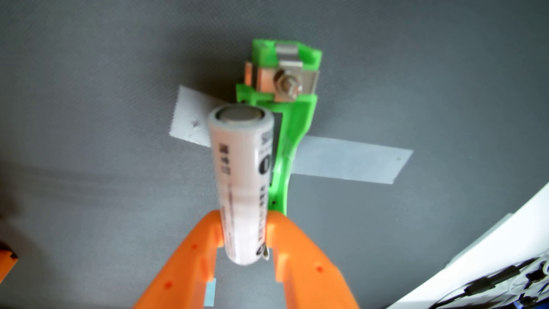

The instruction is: Insert Battery

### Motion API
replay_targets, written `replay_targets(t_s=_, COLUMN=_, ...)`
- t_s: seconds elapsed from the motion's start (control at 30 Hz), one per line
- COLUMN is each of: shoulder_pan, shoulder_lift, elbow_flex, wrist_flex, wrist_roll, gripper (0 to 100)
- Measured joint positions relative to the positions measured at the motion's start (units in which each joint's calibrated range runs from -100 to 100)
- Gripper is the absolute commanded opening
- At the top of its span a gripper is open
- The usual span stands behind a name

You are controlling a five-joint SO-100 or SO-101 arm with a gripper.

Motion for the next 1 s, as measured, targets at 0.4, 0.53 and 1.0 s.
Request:
replay_targets(t_s=0.4, shoulder_pan=2.5, shoulder_lift=0.3, elbow_flex=-1.5, wrist_flex=-1.6, wrist_roll=0.0, gripper=1)
replay_targets(t_s=0.53, shoulder_pan=2.7, shoulder_lift=0.4, elbow_flex=-1.5, wrist_flex=-1.9, wrist_roll=0.0, gripper=1)
replay_targets(t_s=1.0, shoulder_pan=2.4, shoulder_lift=1.4, elbow_flex=-1.5, wrist_flex=-2.0, wrist_roll=0.0, gripper=1)
